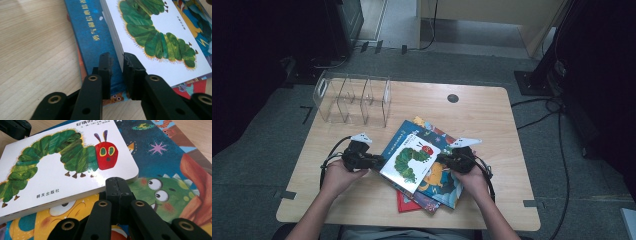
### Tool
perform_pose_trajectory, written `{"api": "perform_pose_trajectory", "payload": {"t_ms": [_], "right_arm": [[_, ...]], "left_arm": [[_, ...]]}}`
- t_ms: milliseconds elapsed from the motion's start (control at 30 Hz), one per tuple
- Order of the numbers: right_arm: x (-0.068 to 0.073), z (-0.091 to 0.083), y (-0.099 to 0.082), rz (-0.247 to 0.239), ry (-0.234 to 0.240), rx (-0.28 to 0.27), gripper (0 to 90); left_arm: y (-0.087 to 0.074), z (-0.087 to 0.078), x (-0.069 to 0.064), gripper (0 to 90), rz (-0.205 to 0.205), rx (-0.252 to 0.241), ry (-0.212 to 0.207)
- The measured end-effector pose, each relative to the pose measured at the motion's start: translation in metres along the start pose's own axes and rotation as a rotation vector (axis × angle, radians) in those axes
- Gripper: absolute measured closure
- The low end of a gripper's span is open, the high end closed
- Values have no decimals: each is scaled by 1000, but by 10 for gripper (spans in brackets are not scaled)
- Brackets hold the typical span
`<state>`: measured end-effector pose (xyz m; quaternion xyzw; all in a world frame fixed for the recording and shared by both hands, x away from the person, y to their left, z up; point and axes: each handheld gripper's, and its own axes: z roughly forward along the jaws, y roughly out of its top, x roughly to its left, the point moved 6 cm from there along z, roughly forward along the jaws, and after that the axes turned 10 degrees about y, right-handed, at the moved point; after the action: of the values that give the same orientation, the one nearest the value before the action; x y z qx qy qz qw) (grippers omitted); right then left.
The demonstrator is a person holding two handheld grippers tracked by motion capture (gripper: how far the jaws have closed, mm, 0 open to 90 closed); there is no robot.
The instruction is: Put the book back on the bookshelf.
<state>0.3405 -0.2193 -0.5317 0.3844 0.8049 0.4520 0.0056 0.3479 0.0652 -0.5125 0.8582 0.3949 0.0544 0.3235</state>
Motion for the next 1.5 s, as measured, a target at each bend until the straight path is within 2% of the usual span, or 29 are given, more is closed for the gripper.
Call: {"api": "perform_pose_trajectory", "payload": {"t_ms": [133, 233, 300, 400, 500, 567, 633, 733, 833, 933, 1100, 1167, 1267, 1333, 1400, 1500], "right_arm": [[4, -2, -3, -5, -11, 3, 900], [14, -5, -7, -53, -4, -5, 900], [19, -7, -8, -82, 1, -14, 900], [30, -8, -10, -97, 29, -19, 900], [36, -5, -10, -123, 40, -11, 900], [39, -3, -10, -121, 43, -2, 900], [42, 0, -12, -108, 49, 16, 900], [46, 3, -14, -118, 48, 42, 900], [47, 5, -14, -136, 32, 47, 900], [46, 6, -13, -105, 40, 42, 900], [47, 13, -10, -114, 46, 39, 900], [47, 14, -10, -116, 48, 38, 900], [47, 17, -7, -110, 51, 45, 900], [46, 17, -6, -115, 50, 49, 900], [47, 19, -5, -106, 53, 46, 900], [47, 21, -4, -97, 67, 57, 900]], "left_arm": [[1, -4, 8, 669, -31, -23, 24], [2, -6, 13, 610, -55, -31, 23], [3, -7, 16, 554, -52, -45, 27], [4, -7, 19, 463, -34, -54, 56], [6, -7, 20, 388, -42, -57, 64], [7, -7, 21, 340, -48, -58, 69], [9, -8, 22, 301, -50, -62, 70], [10, -10, 23, 256, -53, -70, 47], [10, -8, 22, 192, -55, -58, 27], [8, -7, 21, 182, -50, -41, 33], [8, -4, 19, 186, -47, -23, 29], [7, -3, 17, 230, -35, -21, 15], [7, -2, 16, 239, -18, -9, 12], [6, -2, 15, 247, -22, -10, -4], [6, -1, 13, 276, -18, -9, -49], [6, 1, 13, 281, -15, 7, -44]]}}
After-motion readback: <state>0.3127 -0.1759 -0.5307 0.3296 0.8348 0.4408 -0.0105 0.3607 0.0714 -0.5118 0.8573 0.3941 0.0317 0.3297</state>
